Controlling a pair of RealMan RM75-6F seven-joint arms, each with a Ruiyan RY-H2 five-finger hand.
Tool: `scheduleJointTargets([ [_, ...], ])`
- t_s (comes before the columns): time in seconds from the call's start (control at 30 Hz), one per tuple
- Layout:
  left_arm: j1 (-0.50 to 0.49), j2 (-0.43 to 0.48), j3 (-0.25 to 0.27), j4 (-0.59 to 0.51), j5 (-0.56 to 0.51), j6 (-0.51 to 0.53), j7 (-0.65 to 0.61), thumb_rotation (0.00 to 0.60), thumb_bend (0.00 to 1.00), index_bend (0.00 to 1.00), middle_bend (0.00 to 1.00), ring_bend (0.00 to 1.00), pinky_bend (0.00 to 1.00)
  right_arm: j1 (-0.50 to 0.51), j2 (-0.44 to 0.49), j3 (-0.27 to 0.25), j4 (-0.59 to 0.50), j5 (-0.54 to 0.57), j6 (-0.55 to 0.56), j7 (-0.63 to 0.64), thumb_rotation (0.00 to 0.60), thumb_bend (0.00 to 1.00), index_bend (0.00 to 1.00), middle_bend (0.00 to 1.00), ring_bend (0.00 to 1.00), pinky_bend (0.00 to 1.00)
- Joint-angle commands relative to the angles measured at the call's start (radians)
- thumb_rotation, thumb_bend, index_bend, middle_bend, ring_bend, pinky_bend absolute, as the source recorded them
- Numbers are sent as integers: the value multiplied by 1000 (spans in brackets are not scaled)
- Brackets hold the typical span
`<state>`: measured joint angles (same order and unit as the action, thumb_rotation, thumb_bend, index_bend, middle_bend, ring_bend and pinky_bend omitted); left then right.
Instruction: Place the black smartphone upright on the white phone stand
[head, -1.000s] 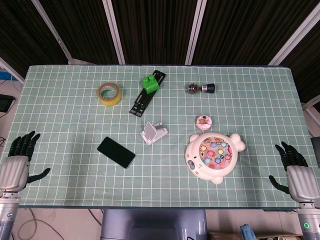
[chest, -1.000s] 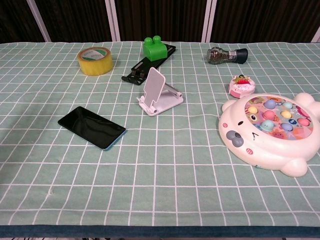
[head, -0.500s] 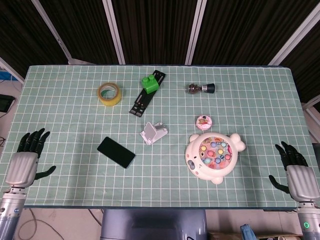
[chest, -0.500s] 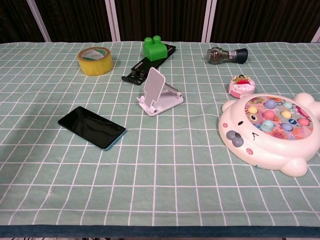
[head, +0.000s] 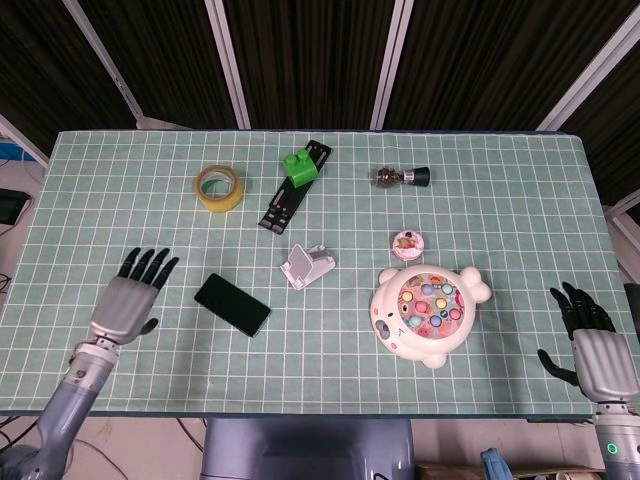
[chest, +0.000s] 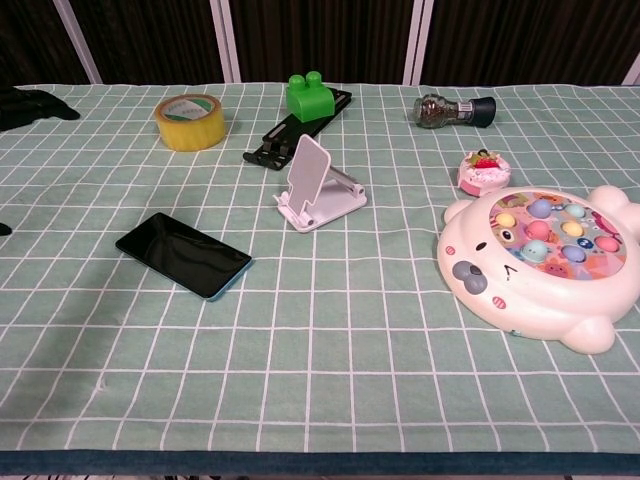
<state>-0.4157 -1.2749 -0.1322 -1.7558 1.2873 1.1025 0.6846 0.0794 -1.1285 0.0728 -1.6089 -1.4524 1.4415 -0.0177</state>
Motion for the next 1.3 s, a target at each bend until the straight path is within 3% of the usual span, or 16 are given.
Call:
scheduleJointTargets([
  [0.03, -79, -52, -18, -13, -108, -73, 115, 600, 125, 38, 62, 0, 0, 0, 0, 0, 0, 1, -1, 0, 600, 344, 86, 0, 0, 152],
  [0.3, -177, -130, -8, 6, -262, -104, 291, 600, 126, 92, 101, 0, 0, 1, 0, 1, -2, 4, -3, 0, 600, 344, 86, 0, 0, 152],
  [0.53, -243, -194, 6, 32, -362, -102, 367, 600, 126, 115, 127, 0, 0, 2, 2, 1, -3, 5, -5, 1, 600, 344, 86, 0, 0, 152],
  [1.3, -367, -307, 57, 114, -509, -77, 416, 600, 162, 198, 204, 0, 0, 3, 3, 1, -3, 6, -7, 6, 600, 343, 86, 0, 0, 152],
])
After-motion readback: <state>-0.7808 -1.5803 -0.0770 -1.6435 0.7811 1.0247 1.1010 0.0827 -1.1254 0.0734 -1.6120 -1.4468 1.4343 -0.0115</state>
